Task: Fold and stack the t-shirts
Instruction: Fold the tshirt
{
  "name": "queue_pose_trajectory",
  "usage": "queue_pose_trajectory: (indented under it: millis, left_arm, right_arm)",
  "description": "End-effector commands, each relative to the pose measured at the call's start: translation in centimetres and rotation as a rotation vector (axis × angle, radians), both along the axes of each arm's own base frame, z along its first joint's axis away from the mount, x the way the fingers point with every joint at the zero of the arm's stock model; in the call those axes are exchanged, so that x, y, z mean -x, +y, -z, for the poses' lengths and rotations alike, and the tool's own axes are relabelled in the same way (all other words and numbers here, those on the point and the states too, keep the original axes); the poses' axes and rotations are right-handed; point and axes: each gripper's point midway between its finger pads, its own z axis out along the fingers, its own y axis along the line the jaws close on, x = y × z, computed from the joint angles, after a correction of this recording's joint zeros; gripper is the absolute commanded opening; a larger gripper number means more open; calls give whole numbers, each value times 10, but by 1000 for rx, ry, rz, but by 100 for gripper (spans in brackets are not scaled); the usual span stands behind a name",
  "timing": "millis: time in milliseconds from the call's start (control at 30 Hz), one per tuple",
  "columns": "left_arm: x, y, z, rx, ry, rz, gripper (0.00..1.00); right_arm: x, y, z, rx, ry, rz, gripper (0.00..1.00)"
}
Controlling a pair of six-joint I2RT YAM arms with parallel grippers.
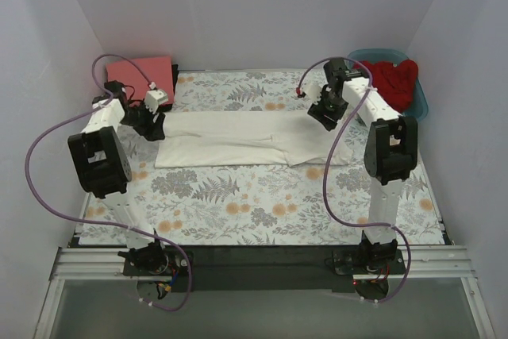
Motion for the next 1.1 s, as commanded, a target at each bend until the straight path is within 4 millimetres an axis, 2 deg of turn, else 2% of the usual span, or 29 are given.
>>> queue_pose_trajectory:
  millis: [0, 67, 100, 133, 167, 200, 233, 367, 467, 733, 800, 933, 1067]
  left_arm:
    - [29, 1, -31, 157, 113, -143, 59]
    - [46, -1, -39, 210, 150, -190, 61]
    - [54, 1, -40, 234, 168, -226, 62]
    - [68, -3, -38, 247, 192, -243, 64]
    - [73, -2, -35, 240, 198, -262, 71]
    - [79, -3, -32, 244, 209, -276, 72]
    - [93, -9, -25, 254, 243, -289, 72]
    - [107, -15, -7, 272, 280, -334, 75]
    - [104, -15, -3, 292, 290, -381, 75]
    - [102, -2, 14, 282, 345, -457, 76]
    - [99, 2, 11, 284, 333, -470, 76]
    - [96, 6, 15, 271, 329, -480, 76]
    - [95, 5, 22, 278, 341, -479, 72]
  right_arm:
    - [24, -14, -42, -143, 46, 136, 64]
    - [49, -13, -45, -218, 128, 171, 64]
    - [57, -20, -44, -246, 158, 211, 64]
    - [74, -22, -39, -263, 198, 228, 64]
    - [85, -21, -37, -293, 227, 238, 64]
    - [92, -27, -34, -299, 241, 250, 64]
    - [108, -30, -26, -295, 276, 254, 64]
    - [125, -38, -7, -295, 307, 255, 61]
    - [121, -46, 8, -283, 287, 266, 60]
    - [112, -48, 33, -274, 279, 254, 60]
    - [110, -49, 39, -273, 283, 253, 60]
    - [111, -48, 46, -270, 292, 245, 56]
    - [110, -47, 49, -281, 296, 244, 51]
